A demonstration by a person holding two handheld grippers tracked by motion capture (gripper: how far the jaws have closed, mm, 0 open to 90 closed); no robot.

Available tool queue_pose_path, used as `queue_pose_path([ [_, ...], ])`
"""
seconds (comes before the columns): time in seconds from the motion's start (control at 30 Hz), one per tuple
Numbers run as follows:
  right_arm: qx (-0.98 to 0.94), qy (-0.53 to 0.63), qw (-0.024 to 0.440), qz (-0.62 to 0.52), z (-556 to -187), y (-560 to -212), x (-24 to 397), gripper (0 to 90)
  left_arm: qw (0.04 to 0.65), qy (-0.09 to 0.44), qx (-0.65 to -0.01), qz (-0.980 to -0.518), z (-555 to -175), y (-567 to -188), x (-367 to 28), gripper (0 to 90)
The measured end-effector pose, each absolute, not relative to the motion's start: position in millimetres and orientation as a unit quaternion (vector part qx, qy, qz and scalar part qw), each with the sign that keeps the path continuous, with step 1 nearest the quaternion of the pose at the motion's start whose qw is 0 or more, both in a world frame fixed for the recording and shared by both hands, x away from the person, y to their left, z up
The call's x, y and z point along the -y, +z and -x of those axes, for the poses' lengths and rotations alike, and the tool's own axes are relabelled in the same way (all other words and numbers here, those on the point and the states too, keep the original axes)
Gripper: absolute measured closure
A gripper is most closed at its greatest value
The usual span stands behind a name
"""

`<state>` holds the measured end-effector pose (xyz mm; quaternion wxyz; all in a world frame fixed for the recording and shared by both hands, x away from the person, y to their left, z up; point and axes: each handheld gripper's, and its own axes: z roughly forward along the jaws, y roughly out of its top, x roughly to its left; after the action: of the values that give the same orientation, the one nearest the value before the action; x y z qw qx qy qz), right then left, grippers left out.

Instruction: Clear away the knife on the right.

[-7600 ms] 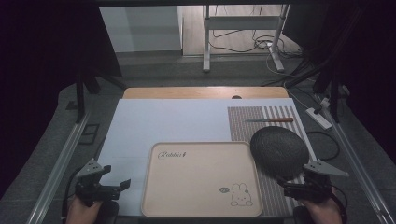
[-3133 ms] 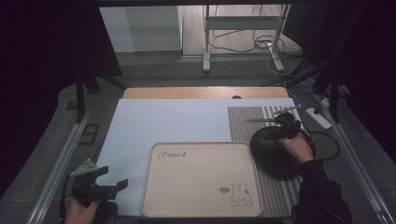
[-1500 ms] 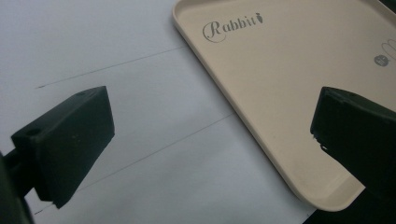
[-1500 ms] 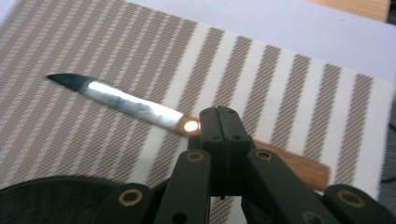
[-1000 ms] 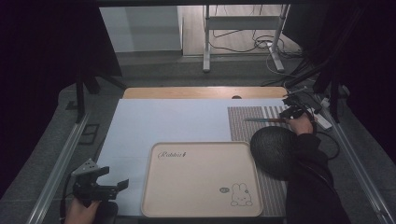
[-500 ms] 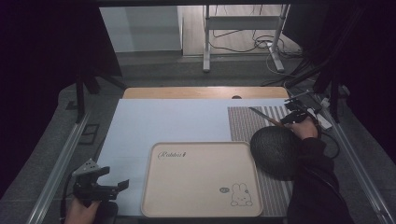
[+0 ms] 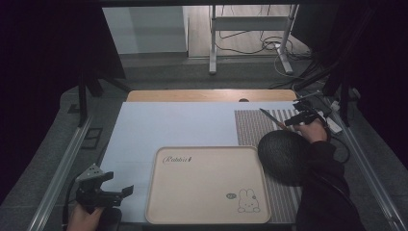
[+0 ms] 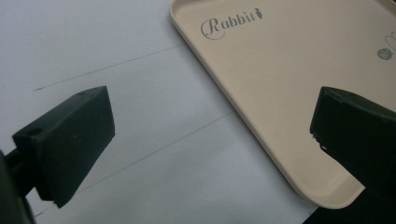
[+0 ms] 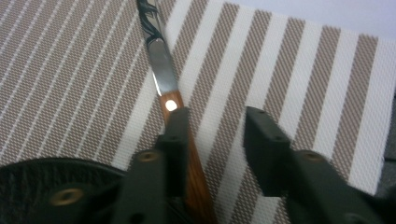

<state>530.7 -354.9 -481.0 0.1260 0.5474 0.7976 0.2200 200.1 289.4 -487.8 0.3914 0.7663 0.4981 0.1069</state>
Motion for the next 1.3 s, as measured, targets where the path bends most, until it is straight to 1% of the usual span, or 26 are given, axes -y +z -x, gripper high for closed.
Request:
queue_pose_path([
  [0.07,-0.797,0.225,0.117,-0.548,-532,-481,350,37.8,0.391,0.107,-0.498,-0.766,-200,-488,-289,0.0],
  [0.17,-0.801,0.227,0.121,-0.541,-534,-481,342,22.9,0.391,0.107,-0.497,-0.767,-200,-488,-289,0.0],
  [0.27,-0.808,0.228,0.121,-0.529,-536,-482,334,9.8,0.391,0.108,-0.497,-0.767,-200,-488,-289,0.0],
  [0.33,-0.815,0.224,0.122,-0.52,-537,-485,329,2.2,0.391,0.107,-0.497,-0.767,-200,-488,-289,0.0],
  [0.37,-0.819,0.218,0.124,-0.515,-538,-486,326,0.0,0.391,0.107,-0.497,-0.768,-200,-488,-289,0.0],
  [0.53,-0.842,0.194,0.119,-0.49,-539,-493,318,0.0,0.391,0.108,-0.496,-0.768,-200,-488,-289,0.0],
  [0.73,-0.834,0.18,0.124,-0.507,-545,-502,322,0.0,0.391,0.108,-0.497,-0.767,-200,-488,-289,0.0],
  [0.8,-0.835,0.167,0.115,-0.511,-546,-506,324,0.0,0.391,0.107,-0.497,-0.767,-200,-488,-289,0.0],
  [1.0,-0.832,0.163,0.127,-0.515,-547,-507,325,0.0,0.391,0.107,-0.497,-0.768,-200,-488,-289,0.0],
  [1.03,-0.832,0.163,0.127,-0.516,-548,-507,325,1.7,0.391,0.108,-0.496,-0.768,-200,-488,-289,0.0],
  [1.07,-0.831,0.166,0.127,-0.516,-548,-506,326,6.2,0.391,0.107,-0.497,-0.767,-200,-488,-289,0.0],
  [1.2,-0.829,0.182,0.133,-0.512,-547,-500,333,29.0,0.391,0.107,-0.497,-0.768,-200,-488,-289,0.0],
  [1.23,-0.829,0.182,0.133,-0.512,-547,-500,333,29.0,0.391,0.107,-0.497,-0.768,-200,-488,-289,0.0],
  [1.27,-0.829,0.183,0.136,-0.51,-546,-499,335,36.3,0.391,0.107,-0.497,-0.767,-200,-488,-289,0.0],
  [1.3,-0.832,0.187,0.133,-0.505,-545,-496,339,54.5,0.391,0.107,-0.497,-0.767,-200,-488,-289,0.0],
])
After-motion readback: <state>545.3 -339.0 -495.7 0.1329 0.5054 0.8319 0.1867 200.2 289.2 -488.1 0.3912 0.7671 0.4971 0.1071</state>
